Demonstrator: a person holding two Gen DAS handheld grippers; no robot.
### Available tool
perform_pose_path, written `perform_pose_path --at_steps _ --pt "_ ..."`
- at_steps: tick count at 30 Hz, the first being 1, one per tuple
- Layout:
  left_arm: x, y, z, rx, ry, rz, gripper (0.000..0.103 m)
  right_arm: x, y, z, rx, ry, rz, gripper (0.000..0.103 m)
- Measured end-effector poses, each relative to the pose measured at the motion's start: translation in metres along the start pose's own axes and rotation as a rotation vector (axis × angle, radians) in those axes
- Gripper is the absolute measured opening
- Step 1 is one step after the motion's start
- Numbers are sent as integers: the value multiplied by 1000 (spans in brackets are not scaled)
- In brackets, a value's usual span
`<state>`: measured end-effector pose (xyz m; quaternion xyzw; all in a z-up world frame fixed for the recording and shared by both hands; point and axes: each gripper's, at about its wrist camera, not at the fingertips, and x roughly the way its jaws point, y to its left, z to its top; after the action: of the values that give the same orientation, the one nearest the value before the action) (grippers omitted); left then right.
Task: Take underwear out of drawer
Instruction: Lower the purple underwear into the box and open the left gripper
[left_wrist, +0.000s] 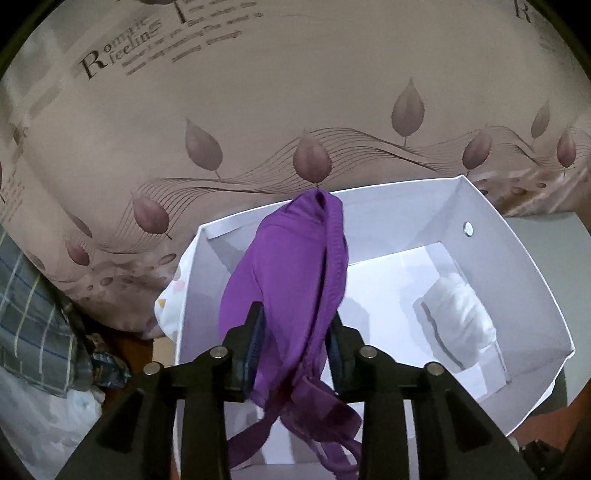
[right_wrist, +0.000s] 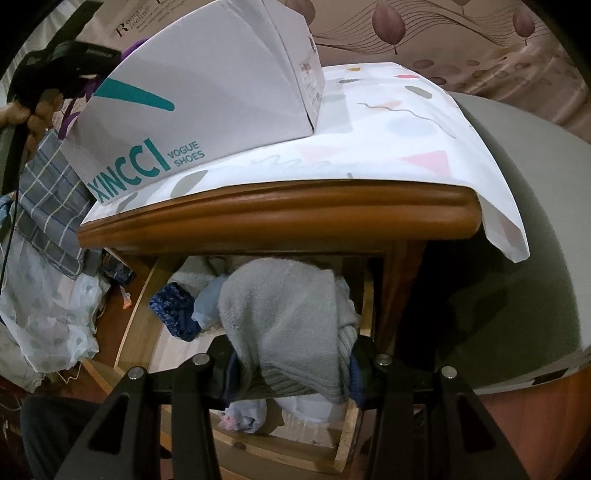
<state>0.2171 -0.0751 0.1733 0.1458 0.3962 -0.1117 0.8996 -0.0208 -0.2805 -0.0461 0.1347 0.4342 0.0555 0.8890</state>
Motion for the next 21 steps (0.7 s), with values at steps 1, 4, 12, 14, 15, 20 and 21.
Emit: perform_pose_path --at_steps 1,4,12,14,15,20,21 --pt "0 -4 0 4 0 3 37 0 0 0 1 1 1 45" --pt "-1 -11 1 24 -7 21 43 0 1 0 4 0 -2 45" --pt "-5 -10 -2 -21 -2 -36 68 -1 1 -1 7 -2 5 45" --pt "-10 -10 -3 -38 -5 -59 68 -2 1 -1 12 -4 3 45" --pt "-12 -11 -3 -34 -10 -56 68 -2 0 -1 13 -4 4 45" --pt "-25 -13 -7 -32 -45 -72 75 -3 0 -1 6 -8 -2 45" --pt "-27 -12 -8 -37 -52 -86 79 -3 -1 0 7 -7 -3 45"
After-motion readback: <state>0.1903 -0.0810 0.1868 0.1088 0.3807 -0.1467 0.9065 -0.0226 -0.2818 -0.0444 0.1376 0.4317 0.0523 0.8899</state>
